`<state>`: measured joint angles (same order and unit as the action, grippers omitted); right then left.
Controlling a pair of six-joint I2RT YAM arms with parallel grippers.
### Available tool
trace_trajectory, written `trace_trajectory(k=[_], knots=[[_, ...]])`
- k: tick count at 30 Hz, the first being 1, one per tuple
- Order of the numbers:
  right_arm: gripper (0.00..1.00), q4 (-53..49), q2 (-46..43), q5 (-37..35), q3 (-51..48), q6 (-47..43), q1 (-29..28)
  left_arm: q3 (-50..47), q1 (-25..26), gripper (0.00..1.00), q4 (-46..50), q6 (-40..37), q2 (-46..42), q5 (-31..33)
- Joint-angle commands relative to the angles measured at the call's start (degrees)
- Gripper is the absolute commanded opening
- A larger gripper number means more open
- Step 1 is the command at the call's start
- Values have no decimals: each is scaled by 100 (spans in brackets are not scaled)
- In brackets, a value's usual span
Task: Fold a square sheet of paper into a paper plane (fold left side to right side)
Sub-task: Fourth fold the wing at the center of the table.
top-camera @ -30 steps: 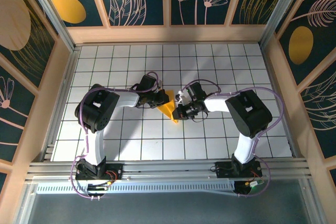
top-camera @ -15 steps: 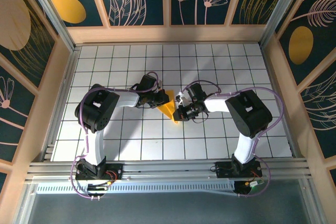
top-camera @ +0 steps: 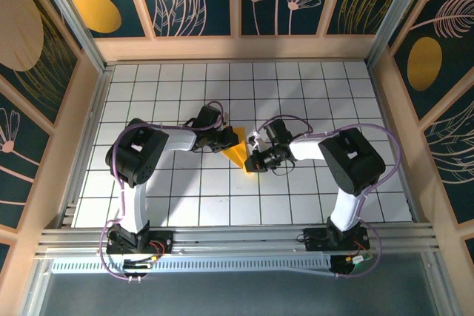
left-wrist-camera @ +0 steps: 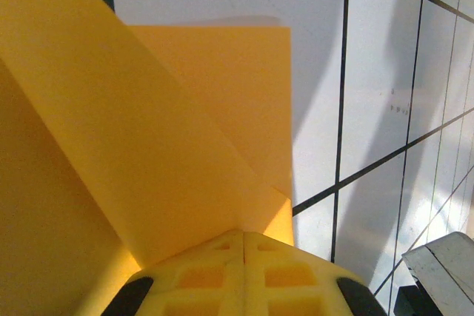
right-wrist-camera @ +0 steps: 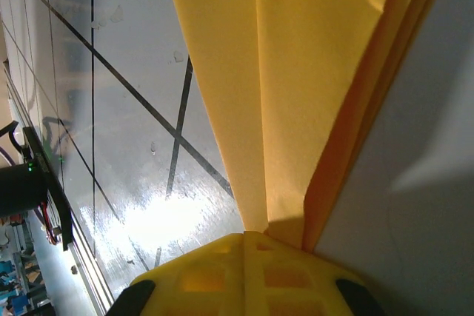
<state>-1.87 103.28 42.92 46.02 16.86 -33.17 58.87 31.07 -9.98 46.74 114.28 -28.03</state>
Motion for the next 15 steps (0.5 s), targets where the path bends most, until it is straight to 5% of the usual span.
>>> trace_trajectory(k=[1, 15], knots=[[0, -485, -146, 47, -250, 29, -132, -270, -23, 0, 388, -8, 222, 460], [0, -356, -794, 270, 26, 233, 118, -844, -2, 0, -109, 151, -11, 285]])
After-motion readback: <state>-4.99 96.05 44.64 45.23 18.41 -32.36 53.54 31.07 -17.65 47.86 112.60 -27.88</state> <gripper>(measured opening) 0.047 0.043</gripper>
